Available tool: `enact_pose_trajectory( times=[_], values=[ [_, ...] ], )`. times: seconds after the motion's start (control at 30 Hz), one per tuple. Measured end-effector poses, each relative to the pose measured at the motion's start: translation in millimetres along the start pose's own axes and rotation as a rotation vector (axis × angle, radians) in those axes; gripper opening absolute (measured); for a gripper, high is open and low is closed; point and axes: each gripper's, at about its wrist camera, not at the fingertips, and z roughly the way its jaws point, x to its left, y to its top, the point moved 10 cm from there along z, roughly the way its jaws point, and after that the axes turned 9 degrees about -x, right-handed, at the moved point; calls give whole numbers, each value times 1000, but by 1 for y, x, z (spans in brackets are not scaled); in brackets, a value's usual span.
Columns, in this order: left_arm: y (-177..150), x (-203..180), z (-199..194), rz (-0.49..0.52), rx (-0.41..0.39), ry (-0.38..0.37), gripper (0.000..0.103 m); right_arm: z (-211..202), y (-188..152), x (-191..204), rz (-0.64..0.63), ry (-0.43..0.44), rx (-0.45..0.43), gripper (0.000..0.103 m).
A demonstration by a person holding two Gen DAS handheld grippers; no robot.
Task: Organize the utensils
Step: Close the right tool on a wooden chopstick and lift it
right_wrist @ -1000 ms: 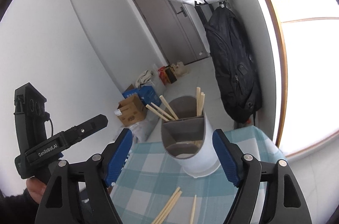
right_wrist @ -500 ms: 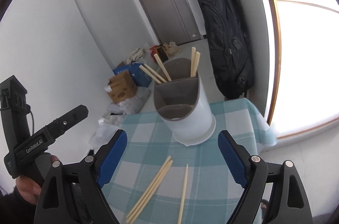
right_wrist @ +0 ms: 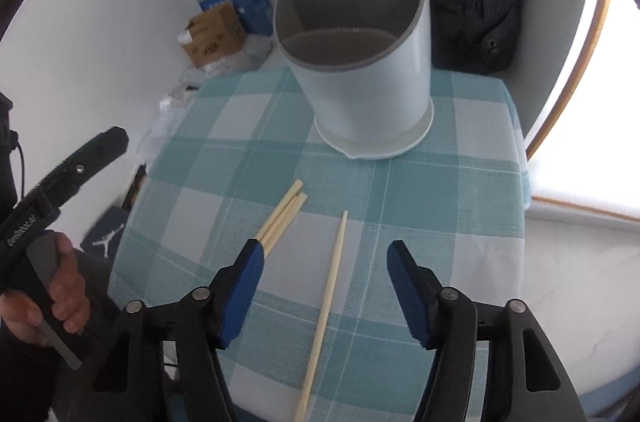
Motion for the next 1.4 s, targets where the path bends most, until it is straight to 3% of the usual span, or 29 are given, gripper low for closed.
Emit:
enact_pose_trajectory(
  times=[0.13,0.27,0.47,0.5,0.63,0.77,0.97,1.07,1.13,1.23,1.4],
  values=[
    [-3,10,1,-31,24,10,89,28,-5,-3,-19,-34,119,35],
    [-2,19,0,-73,33,18,89,47,-10,0,-95,-87,207,32],
    [3,27,5,-130,30,20,89,59,-15,10,-228,-173,246,20],
    [4,28,5,-126,23,33,89,60,-17,13,-242,-163,258,11],
    [3,29,8,-117,29,44,89,61,-20,14,-203,-154,253,5],
    [-5,29,13,-113,65,36,89,59,-21,5,-158,-151,203,4],
    [-35,7,27,-59,207,-31,89,35,-3,-13,-11,-83,88,4],
    [-45,-1,31,82,216,69,89,16,4,-22,96,-31,6,4],
    [-53,-18,34,186,233,70,89,3,13,-34,210,13,-62,4],
    [-70,-37,39,215,296,23,89,-17,21,-52,361,61,-173,4],
    [-91,-39,40,233,370,39,89,-42,31,-60,410,74,-301,4]
  ],
)
